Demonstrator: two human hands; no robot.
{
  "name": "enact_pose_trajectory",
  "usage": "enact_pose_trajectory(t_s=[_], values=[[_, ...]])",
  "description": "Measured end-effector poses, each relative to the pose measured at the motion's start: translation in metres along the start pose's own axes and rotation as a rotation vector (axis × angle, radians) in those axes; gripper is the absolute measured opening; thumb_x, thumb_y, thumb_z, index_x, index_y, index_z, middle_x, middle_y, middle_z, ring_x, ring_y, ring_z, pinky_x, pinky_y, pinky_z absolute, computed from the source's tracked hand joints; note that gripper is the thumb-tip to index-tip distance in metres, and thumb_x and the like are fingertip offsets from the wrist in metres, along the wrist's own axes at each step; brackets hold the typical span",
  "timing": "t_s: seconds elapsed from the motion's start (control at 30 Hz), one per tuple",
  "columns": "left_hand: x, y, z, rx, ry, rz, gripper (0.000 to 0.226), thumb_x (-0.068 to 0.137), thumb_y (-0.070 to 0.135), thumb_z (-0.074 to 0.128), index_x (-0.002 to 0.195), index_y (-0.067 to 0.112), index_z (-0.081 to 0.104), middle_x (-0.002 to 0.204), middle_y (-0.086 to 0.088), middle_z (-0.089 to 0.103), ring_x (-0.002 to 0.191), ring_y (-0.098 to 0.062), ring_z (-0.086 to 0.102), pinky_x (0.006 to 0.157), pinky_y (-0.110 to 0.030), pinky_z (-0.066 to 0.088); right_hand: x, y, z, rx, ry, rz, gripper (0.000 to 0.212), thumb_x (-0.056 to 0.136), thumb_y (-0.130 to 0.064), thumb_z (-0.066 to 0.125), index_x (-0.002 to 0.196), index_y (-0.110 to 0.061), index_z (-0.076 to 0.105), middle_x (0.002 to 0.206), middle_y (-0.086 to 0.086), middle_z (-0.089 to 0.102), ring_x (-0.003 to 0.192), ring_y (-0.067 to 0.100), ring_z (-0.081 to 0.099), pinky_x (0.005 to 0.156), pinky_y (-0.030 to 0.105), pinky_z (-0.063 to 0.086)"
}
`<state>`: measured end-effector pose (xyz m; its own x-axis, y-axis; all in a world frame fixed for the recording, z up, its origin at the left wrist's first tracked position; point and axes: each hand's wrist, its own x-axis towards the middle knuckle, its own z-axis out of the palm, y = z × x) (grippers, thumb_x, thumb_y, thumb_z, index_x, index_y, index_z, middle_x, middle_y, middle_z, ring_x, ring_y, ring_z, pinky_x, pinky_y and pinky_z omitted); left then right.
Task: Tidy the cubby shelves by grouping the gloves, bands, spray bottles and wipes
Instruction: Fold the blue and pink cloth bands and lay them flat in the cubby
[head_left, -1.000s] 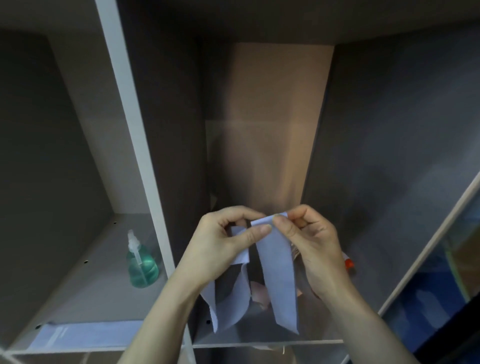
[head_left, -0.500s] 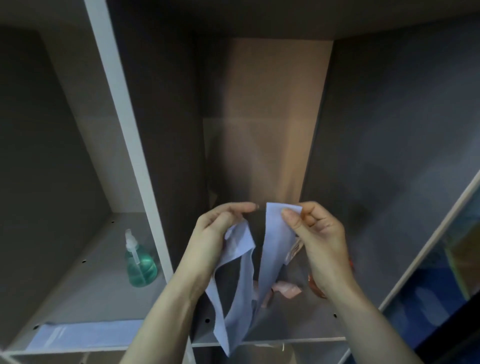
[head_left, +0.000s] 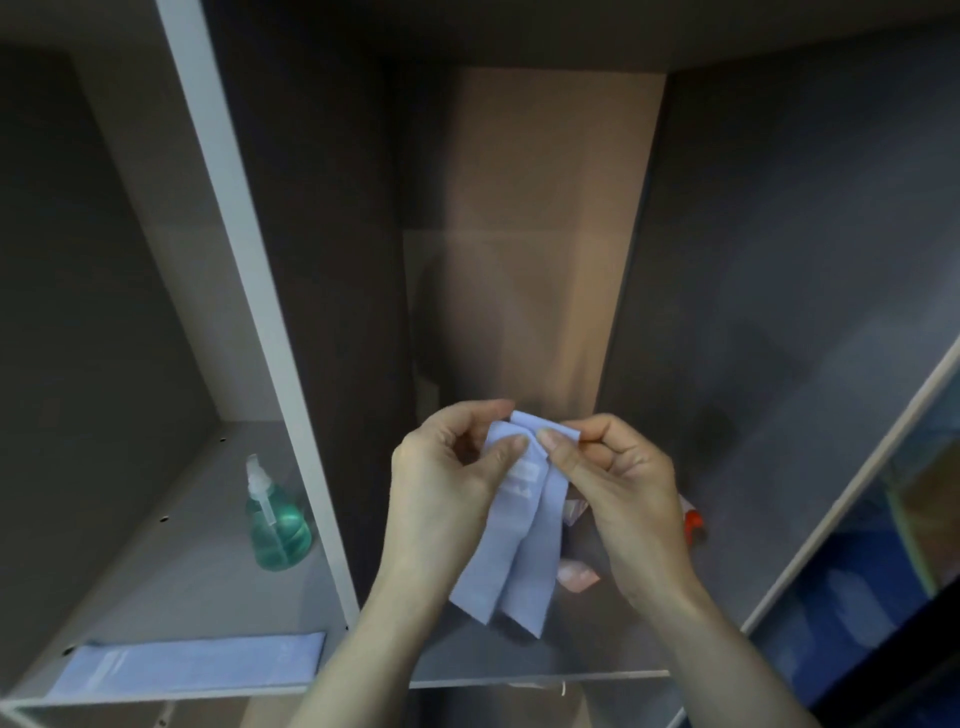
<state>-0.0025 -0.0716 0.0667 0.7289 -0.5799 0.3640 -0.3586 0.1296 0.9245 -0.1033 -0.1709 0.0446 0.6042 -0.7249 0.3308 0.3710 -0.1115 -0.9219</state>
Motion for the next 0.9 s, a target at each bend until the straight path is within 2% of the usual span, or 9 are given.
enact_pose_trajectory(t_s=[0.07,0.13,0.23,0.33,0.4,0.5,0.6,0.73,0.9], values=[[0.001,0.000,0.002,0.117,0.071,0.078,0.018,0.078,0.014,0.077,0.090,0.026,0.072,0.085,0.009,0.068,0.080,0.000,0.064,0.070,-0.011,0.050,0.000,0.000,0.001,0.004,0.000,0.016,0.011,0.076,-0.033,0.074,0.082,-0.024,0.072,0.074,0.004,0.074,0.067,0.013,0.068,0.063,0.028,0.050],[0.003,0.000,0.002,0.194,0.123,0.124,0.014,0.074,0.016,0.080,0.079,0.025,0.070,0.080,0.007,0.061,0.074,-0.003,0.061,0.066,-0.012,0.048,0.001,-0.001,0.000,0.002,0.006,0.024,0.018,0.073,-0.039,0.075,0.082,-0.024,0.072,0.070,0.001,0.073,0.063,0.011,0.066,0.064,0.029,0.048],[0.007,-0.002,-0.004,0.217,0.114,0.094,0.020,0.069,0.019,0.084,0.067,0.025,0.065,0.080,0.006,0.060,0.073,-0.005,0.060,0.067,-0.015,0.049,0.003,-0.003,-0.001,-0.036,0.012,0.064,0.024,0.074,-0.043,0.073,0.086,-0.023,0.072,0.078,0.004,0.074,0.070,0.017,0.069,0.068,0.034,0.051],[0.010,0.001,-0.013,0.021,-0.070,-0.022,0.019,0.064,0.023,0.085,0.068,0.019,0.067,0.080,0.000,0.069,0.077,-0.013,0.067,0.072,-0.023,0.055,0.007,-0.007,-0.006,-0.100,0.035,0.096,0.017,0.084,-0.035,0.070,0.090,-0.019,0.071,0.086,0.008,0.074,0.076,0.020,0.071,0.065,0.031,0.052],[0.010,0.003,-0.015,-0.102,-0.171,-0.083,0.019,0.061,0.027,0.083,0.069,0.017,0.069,0.080,-0.003,0.072,0.077,-0.015,0.069,0.071,-0.023,0.056,0.010,-0.009,-0.007,-0.132,0.026,0.123,0.016,0.087,-0.030,0.066,0.094,-0.017,0.072,0.088,0.007,0.075,0.079,0.020,0.072,0.065,0.030,0.053],[0.010,0.002,-0.010,-0.184,-0.134,-0.116,0.016,0.064,0.015,0.083,0.066,0.015,0.068,0.080,-0.010,0.072,0.073,-0.014,0.067,0.070,-0.021,0.055,0.009,-0.011,-0.005,-0.089,-0.033,0.163,0.018,0.088,-0.023,0.063,0.099,-0.012,0.072,0.089,0.010,0.075,0.078,0.023,0.073,0.059,0.024,0.053],[0.011,0.000,-0.005,-0.221,-0.058,-0.148,0.017,0.068,0.009,0.082,0.067,0.013,0.066,0.082,-0.011,0.071,0.075,-0.015,0.066,0.075,-0.028,0.054,0.006,-0.012,-0.004,-0.065,-0.059,0.170,0.016,0.090,-0.020,0.061,0.096,-0.011,0.073,0.085,0.010,0.074,0.071,0.017,0.072,0.051,0.016,0.049],[0.010,-0.003,-0.001,-0.221,-0.052,-0.152,0.016,0.070,0.009,0.081,0.068,0.010,0.065,0.080,-0.013,0.072,0.074,-0.019,0.067,0.074,-0.032,0.056,0.005,-0.011,-0.005,-0.072,-0.084,0.163,0.017,0.094,-0.016,0.056,0.093,-0.016,0.073,0.090,0.009,0.075,0.080,0.021,0.073,0.057,0.020,0.051],[0.010,-0.005,0.002,-0.211,-0.032,-0.127,0.018,0.071,0.009,0.081,0.068,0.007,0.064,0.079,-0.018,0.071,0.073,-0.022,0.066,0.074,-0.038,0.055,0.004,-0.013,-0.004,-0.027,-0.091,0.123,0.019,0.095,-0.012,0.053,0.094,-0.010,0.072,0.093,0.012,0.075,0.072,0.013,0.070,0.054,0.015,0.048]])
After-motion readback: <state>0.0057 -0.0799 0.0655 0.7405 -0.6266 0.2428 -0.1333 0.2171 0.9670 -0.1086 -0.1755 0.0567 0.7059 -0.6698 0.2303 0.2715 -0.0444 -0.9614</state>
